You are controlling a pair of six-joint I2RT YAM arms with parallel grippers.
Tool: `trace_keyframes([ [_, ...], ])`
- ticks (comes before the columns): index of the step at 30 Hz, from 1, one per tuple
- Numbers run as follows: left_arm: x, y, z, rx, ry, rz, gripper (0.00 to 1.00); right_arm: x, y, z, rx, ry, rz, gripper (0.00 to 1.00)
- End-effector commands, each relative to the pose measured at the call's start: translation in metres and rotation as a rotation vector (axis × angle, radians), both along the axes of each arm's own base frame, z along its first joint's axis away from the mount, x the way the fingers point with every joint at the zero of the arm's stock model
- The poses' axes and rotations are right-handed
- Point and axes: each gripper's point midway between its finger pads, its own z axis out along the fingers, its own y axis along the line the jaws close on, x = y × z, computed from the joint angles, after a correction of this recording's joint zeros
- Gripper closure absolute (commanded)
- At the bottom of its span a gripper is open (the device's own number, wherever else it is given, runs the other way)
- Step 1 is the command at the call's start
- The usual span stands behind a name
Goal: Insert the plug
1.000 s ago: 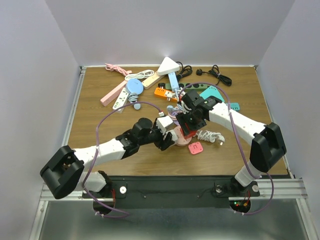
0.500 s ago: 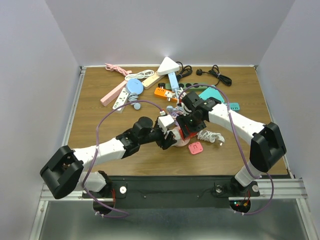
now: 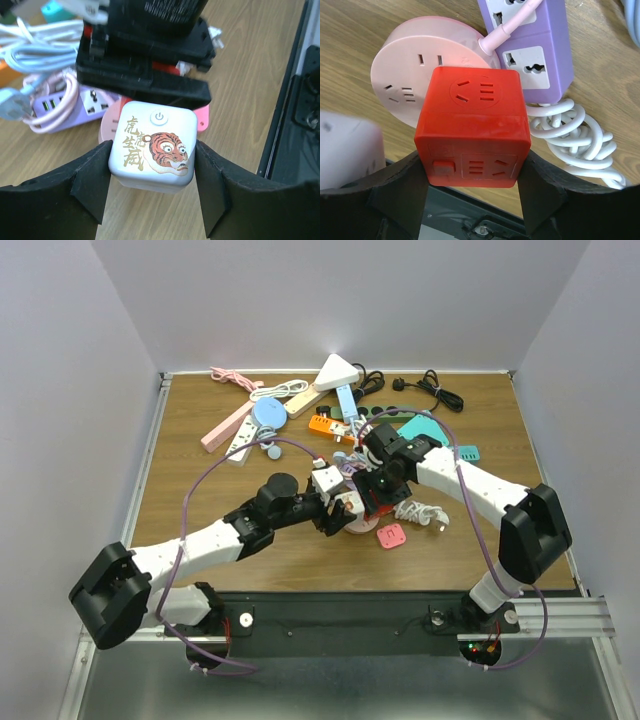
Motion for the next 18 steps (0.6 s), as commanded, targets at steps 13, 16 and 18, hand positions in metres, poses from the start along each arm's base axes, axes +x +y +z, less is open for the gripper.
trace_keyframes([
  [13, 0.01, -0.014, 0.018, -0.101, -0.111, -0.001, 1.0, -0.017, 0.018, 0.012, 0.078, 0.116, 0.006, 0.55],
  [16, 0.012, -0.013, 0.015, -0.092, -0.119, 0.011, 1.0, -0.017, 0.02, 0.016, 0.083, 0.125, 0.001, 0.55],
  [18, 0.013, -0.011, 0.014, -0.093, -0.128, 0.018, 1.0, -0.017, 0.02, 0.016, 0.079, 0.131, -0.007, 0.55],
])
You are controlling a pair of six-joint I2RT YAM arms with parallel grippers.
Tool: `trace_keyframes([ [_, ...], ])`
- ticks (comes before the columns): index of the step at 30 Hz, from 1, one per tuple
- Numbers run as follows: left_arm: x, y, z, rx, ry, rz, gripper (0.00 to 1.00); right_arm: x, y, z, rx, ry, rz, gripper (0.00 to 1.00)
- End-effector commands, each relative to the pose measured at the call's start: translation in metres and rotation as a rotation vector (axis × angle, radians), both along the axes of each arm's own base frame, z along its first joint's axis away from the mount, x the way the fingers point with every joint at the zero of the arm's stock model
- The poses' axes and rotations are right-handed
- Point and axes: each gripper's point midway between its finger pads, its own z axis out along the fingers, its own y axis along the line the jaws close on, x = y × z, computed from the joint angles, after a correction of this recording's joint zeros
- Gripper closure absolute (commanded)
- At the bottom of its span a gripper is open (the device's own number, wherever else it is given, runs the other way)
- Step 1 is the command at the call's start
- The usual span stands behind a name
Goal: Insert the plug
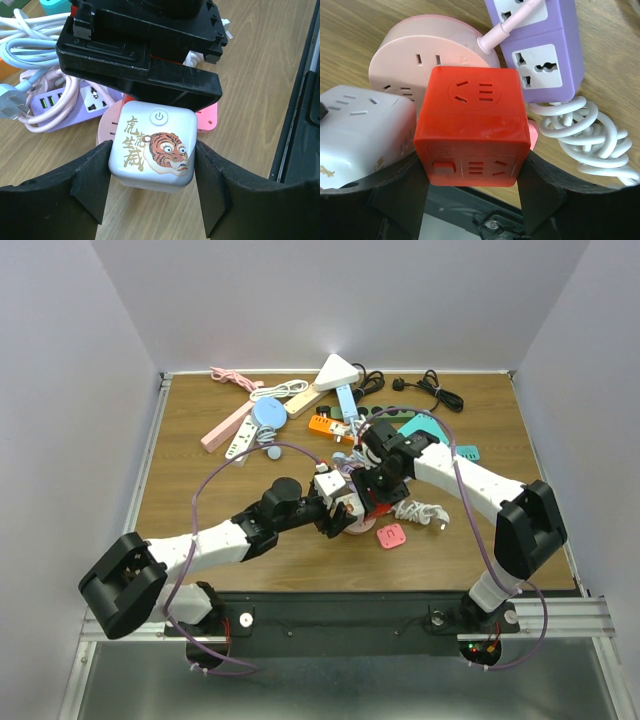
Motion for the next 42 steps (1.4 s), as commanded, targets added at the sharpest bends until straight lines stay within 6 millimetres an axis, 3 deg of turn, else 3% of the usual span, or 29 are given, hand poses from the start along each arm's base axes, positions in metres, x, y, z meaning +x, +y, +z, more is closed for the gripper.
trace_keyframes([
  [1, 0.008, -0.006, 0.03, -0.092, -0.115, 0.012, 1.0, -0.016, 0.014, 0.018, 0.063, 0.082, 0.021, 0.55],
  [11, 0.015, -0.003, 0.018, -0.079, -0.144, 0.042, 1.0, -0.022, 0.012, 0.015, 0.044, 0.126, 0.018, 0.56],
  [32, 0.007, 0.001, 0.002, -0.069, -0.119, 0.027, 1.0, -0.019, 0.011, 0.019, 0.029, 0.119, 0.002, 0.56],
  [42, -0.002, -0.004, -0.03, 0.028, -0.043, 0.068, 1.0, -0.013, 0.013, 0.016, 0.013, 0.113, -0.012, 0.52],
])
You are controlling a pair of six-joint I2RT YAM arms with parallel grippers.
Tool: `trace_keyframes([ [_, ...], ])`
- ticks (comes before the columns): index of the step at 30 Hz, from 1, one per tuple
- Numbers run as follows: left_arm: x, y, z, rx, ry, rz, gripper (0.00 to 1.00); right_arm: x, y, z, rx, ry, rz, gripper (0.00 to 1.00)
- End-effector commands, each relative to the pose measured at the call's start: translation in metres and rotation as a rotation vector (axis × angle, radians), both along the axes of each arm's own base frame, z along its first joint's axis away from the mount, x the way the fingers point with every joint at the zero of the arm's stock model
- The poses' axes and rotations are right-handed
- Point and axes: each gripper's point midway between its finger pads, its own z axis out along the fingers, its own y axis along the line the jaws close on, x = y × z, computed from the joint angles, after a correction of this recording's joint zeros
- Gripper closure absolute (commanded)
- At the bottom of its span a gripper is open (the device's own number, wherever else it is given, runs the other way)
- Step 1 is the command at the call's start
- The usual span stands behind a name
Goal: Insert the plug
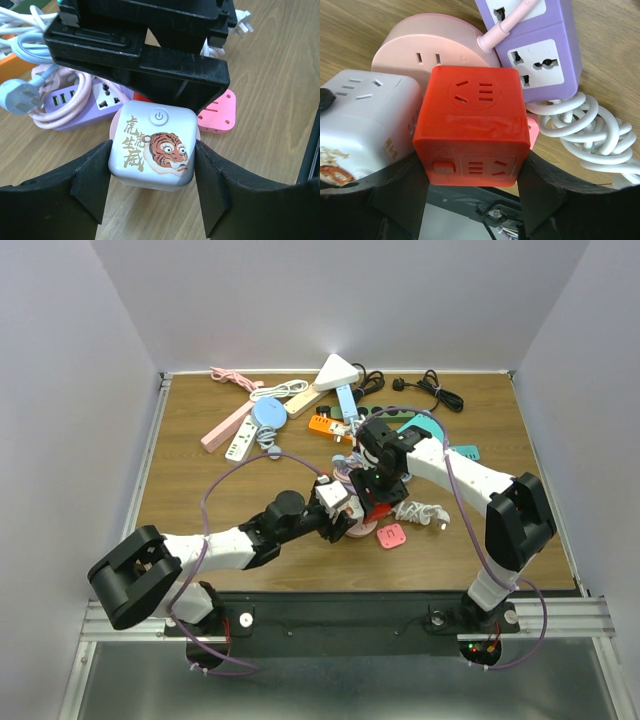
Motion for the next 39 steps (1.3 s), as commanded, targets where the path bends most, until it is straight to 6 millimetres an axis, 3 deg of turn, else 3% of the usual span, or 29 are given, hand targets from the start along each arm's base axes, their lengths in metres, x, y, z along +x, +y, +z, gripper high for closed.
trace_keyframes([
  [1, -0.007, -0.007, -0.011, 0.023, 0.036, 0.012, 1.0, -0.01, 0.012, 0.019, 0.052, 0.04, 0.004, 0.51],
  [6, -0.006, -0.008, -0.023, 0.03, 0.086, 0.05, 1.0, -0.009, 0.01, 0.019, 0.044, 0.03, -0.003, 0.46],
  [12, -0.007, -0.014, -0.037, 0.008, 0.147, 0.08, 1.0, -0.005, 0.007, 0.029, 0.046, -0.012, -0.017, 0.13],
  [15, -0.006, -0.015, -0.045, 0.016, 0.169, 0.096, 1.0, -0.003, 0.007, 0.038, 0.057, -0.041, -0.023, 0.04],
  [21, -0.009, -0.019, -0.058, 0.05, 0.178, 0.09, 1.0, -0.003, 0.007, 0.047, 0.078, -0.064, -0.027, 0.0],
  [29, -0.009, -0.02, -0.063, 0.085, 0.166, 0.099, 1.0, 0.0, 0.008, 0.08, 0.142, -0.149, -0.049, 0.0],
  [39, -0.014, -0.026, -0.072, 0.126, 0.157, 0.081, 1.0, 0.034, -0.032, 0.065, 0.069, -0.271, -0.201, 0.0],
])
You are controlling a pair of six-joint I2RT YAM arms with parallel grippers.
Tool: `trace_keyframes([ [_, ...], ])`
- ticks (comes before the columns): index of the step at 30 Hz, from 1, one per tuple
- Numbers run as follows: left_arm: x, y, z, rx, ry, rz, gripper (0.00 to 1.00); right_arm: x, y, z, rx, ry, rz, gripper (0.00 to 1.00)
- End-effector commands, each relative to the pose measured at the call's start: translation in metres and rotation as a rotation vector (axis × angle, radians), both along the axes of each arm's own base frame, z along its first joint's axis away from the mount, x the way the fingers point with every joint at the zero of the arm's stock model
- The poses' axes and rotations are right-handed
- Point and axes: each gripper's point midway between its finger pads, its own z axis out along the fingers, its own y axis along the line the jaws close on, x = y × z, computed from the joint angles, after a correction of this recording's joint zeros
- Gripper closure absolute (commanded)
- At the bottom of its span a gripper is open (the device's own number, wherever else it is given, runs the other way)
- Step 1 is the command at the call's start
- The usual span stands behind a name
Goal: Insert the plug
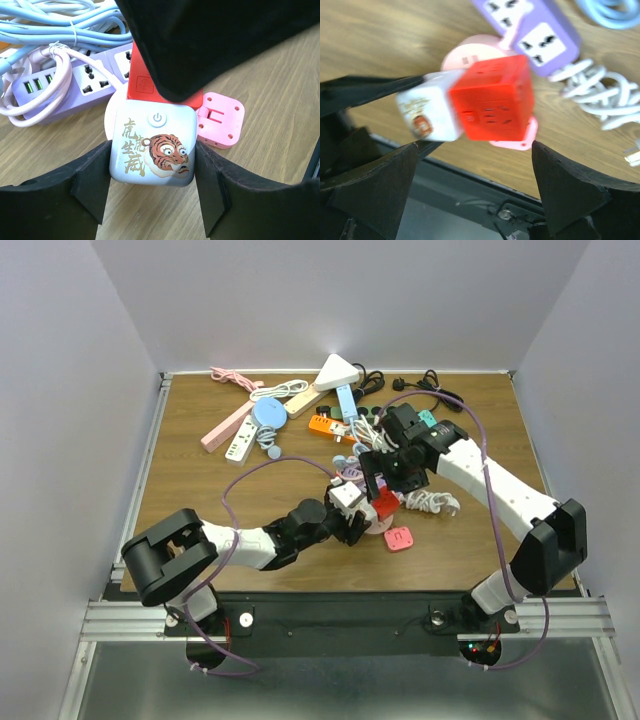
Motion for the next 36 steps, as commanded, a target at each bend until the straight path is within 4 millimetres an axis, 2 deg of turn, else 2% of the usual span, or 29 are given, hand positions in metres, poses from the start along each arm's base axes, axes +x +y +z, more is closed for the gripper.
trace_keyframes([
  [1, -0.014, 0.007, -0.045, 0.155, 0.069, -0.039, 1.0, 0.023, -0.02, 0.001, 0.009, -0.099, -0.092, 0.0],
  [4, -0.014, 0.005, -0.049, 0.17, 0.075, -0.041, 1.0, 0.03, -0.025, -0.004, 0.025, -0.117, -0.105, 0.01],
  [12, -0.015, 0.004, -0.059, 0.2, 0.094, -0.045, 1.0, 0.028, -0.032, -0.028, -0.001, -0.088, -0.112, 0.02],
  [17, -0.011, 0.007, -0.069, 0.235, 0.106, -0.016, 1.0, 0.021, -0.041, -0.042, -0.038, -0.064, -0.121, 0.07],
  [20, -0.011, 0.004, -0.076, 0.257, 0.118, -0.02, 1.0, 0.018, -0.043, -0.048, -0.046, -0.051, -0.12, 0.14],
  [22, -0.012, 0.005, -0.08, 0.273, 0.127, -0.02, 1.0, 0.016, -0.043, -0.049, -0.046, -0.047, -0.12, 0.23],
  [25, -0.015, 0.005, -0.085, 0.283, 0.138, -0.022, 1.0, 0.015, -0.044, -0.05, -0.045, -0.044, -0.125, 0.29],
  [29, -0.018, -0.006, -0.095, 0.332, 0.144, -0.058, 1.0, 0.014, -0.043, -0.054, -0.048, -0.03, -0.119, 0.29],
  [36, -0.021, -0.008, -0.124, 0.435, 0.182, -0.087, 1.0, 0.014, -0.042, -0.056, -0.039, -0.02, -0.112, 0.3],
])
